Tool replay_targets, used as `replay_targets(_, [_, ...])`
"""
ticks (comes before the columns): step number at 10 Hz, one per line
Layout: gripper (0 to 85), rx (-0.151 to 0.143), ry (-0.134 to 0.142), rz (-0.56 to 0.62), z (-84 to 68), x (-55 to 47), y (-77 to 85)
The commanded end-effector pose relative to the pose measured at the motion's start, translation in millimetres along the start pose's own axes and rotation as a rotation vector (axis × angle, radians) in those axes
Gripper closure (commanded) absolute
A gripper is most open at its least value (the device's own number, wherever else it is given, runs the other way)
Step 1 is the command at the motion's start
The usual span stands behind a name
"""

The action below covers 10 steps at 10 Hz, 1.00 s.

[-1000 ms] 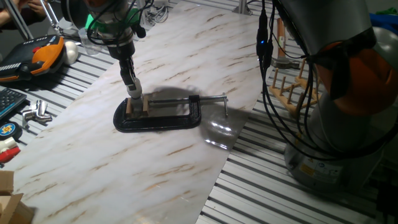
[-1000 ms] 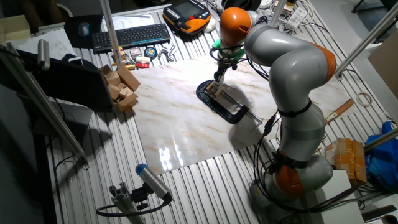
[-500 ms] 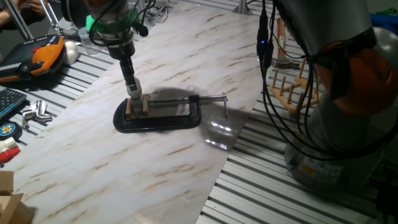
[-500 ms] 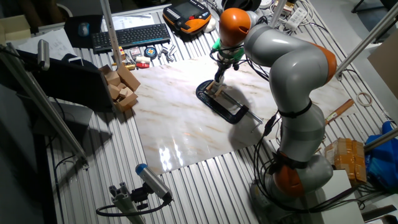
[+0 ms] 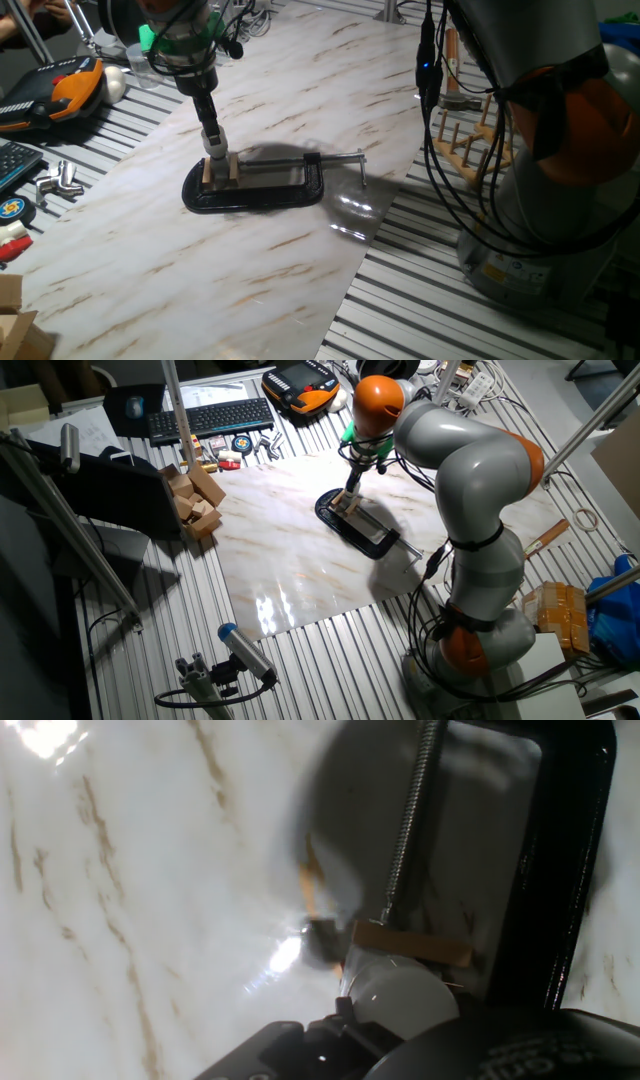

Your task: Take out the light bulb by rotating it

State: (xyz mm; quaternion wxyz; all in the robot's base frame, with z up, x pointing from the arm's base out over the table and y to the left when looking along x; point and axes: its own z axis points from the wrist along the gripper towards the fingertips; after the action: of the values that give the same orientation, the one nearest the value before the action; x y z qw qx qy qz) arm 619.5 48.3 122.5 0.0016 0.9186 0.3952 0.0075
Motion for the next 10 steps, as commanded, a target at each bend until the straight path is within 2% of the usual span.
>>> replay_targets(1, [85.0, 0.000, 0.003, -0.006, -0.4, 0.2, 0.0])
replay_targets(10, [85.0, -0.012, 0.010, -0.128, -2.0, 1.1, 0.2])
